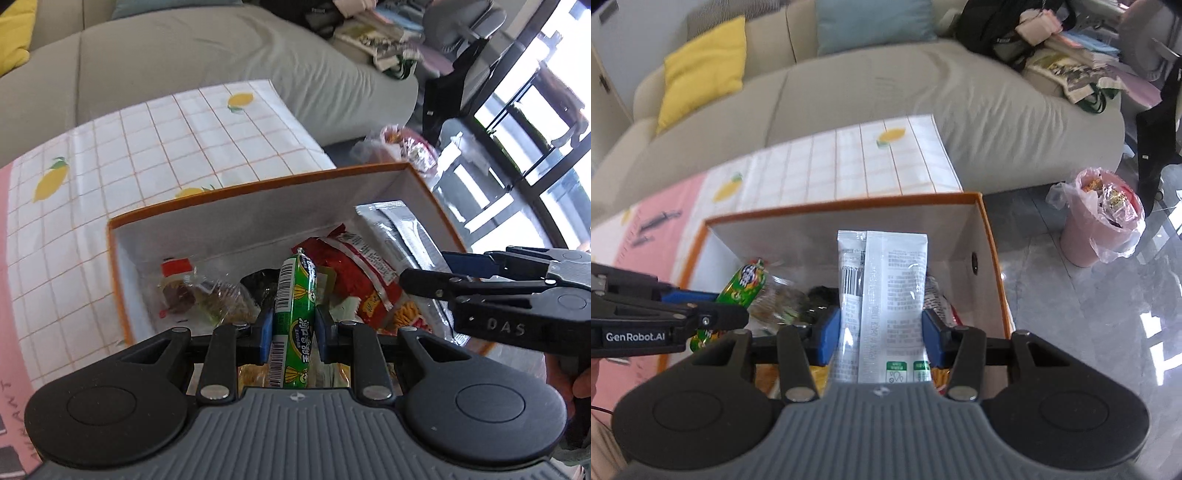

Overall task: Organize snacks
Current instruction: 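Lower both held snacks into the orange box and open both grippers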

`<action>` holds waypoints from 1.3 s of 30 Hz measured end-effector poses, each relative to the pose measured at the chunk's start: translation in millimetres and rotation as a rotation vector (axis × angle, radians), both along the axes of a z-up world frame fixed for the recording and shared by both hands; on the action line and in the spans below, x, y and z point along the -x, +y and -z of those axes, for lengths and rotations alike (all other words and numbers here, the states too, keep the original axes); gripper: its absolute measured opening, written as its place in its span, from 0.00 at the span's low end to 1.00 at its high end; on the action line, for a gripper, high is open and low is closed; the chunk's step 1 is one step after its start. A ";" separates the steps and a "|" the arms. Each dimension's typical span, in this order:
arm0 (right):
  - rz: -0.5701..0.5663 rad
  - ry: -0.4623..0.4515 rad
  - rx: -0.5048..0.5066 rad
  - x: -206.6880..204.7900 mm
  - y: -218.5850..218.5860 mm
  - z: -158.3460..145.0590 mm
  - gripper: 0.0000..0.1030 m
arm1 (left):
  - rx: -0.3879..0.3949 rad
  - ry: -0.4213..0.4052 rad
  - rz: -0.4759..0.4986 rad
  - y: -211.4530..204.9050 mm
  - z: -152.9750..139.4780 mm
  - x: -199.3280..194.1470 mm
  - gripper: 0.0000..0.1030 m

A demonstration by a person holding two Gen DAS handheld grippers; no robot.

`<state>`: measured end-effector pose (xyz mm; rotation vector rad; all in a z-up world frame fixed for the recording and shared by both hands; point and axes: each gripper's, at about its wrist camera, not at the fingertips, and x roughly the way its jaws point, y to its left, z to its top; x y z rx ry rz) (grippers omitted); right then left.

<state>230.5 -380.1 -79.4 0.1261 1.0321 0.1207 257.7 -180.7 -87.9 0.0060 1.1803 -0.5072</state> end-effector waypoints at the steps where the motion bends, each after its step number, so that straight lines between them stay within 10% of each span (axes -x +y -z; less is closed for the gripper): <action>1: -0.007 0.016 0.011 -6.5 0.3 6.1 0.45 | -0.001 0.010 0.001 -2.6 4.5 -3.7 0.25; 20: -0.092 0.148 0.120 -34.7 19.5 54.6 0.46 | -0.073 0.075 0.042 -19.9 50.1 -20.4 0.26; 39: -0.037 0.131 0.114 -19.2 20.2 22.5 0.71 | -0.086 -0.027 0.046 0.3 -2.6 -1.6 0.47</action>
